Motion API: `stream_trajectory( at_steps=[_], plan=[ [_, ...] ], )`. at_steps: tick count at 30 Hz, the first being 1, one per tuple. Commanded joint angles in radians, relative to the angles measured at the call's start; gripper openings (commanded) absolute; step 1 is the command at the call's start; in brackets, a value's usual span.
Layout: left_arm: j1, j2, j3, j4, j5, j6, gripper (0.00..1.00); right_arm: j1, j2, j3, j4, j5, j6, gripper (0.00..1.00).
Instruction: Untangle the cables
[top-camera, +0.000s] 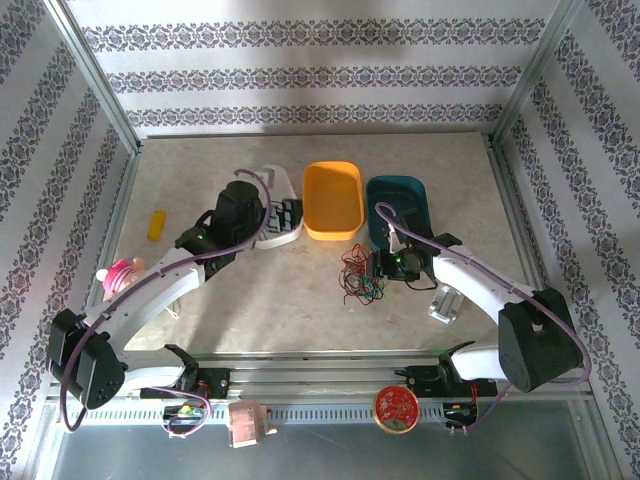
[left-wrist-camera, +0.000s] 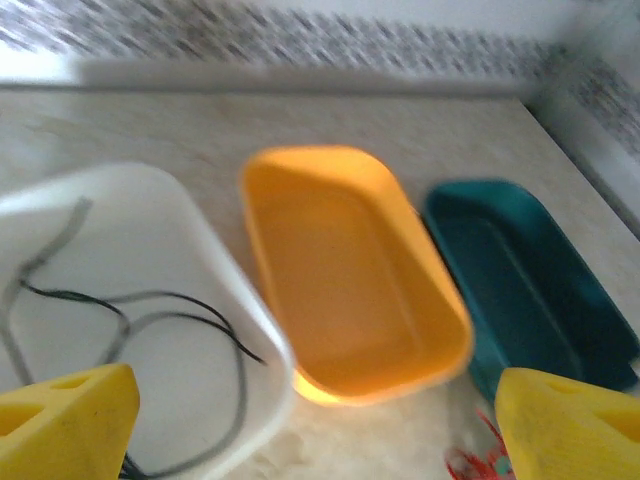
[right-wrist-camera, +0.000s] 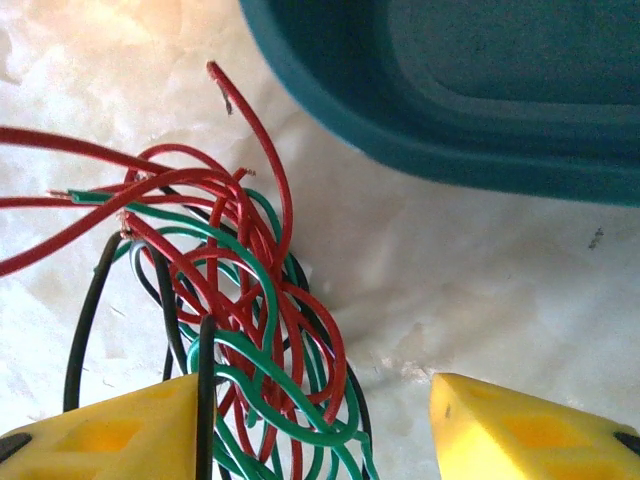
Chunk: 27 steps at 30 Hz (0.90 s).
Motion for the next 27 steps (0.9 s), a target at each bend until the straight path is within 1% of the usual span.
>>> stream_trajectory(
  at_steps=[1,5,8,11,14,15,17,20,23,27],
  plan=[
    [-0.086,0.055,-0.044,-0.006,0.164,0.024,0.91,-0.013,-0.019,-0.019,0.023,-0.044,0.032,0.59],
    [-0.158,0.149,-0.029,0.012,0.248,0.032,0.9,-0.015,-0.012,-0.018,0.022,-0.053,0.039,0.58],
    [-0.18,0.22,-0.022,0.056,0.298,0.02,0.85,-0.017,-0.016,-0.021,0.022,-0.051,0.044,0.57],
    [-0.201,0.286,-0.002,0.083,0.339,0.023,0.84,-0.02,-0.026,-0.024,0.017,-0.05,0.047,0.56],
    [-0.216,0.328,0.022,0.075,0.327,0.035,0.84,-0.021,-0.046,-0.028,0.01,-0.044,0.045,0.45],
    [-0.219,0.336,0.029,0.073,0.327,0.039,0.83,-0.021,-0.055,-0.03,0.004,-0.042,0.044,0.39],
    [-0.223,0.351,0.039,0.073,0.33,0.044,0.82,-0.021,-0.07,-0.034,-0.001,-0.045,0.041,0.25],
    [-0.224,0.381,0.05,0.09,0.336,0.043,0.81,-0.021,-0.088,-0.039,-0.007,-0.059,0.033,0.0],
    [-0.224,0.421,0.071,0.112,0.341,0.036,0.81,-0.02,-0.098,-0.041,-0.013,-0.079,0.027,0.0],
    [-0.224,0.481,0.088,0.182,0.35,0.018,0.82,-0.019,-0.118,-0.037,-0.017,-0.11,0.028,0.0]
  ],
)
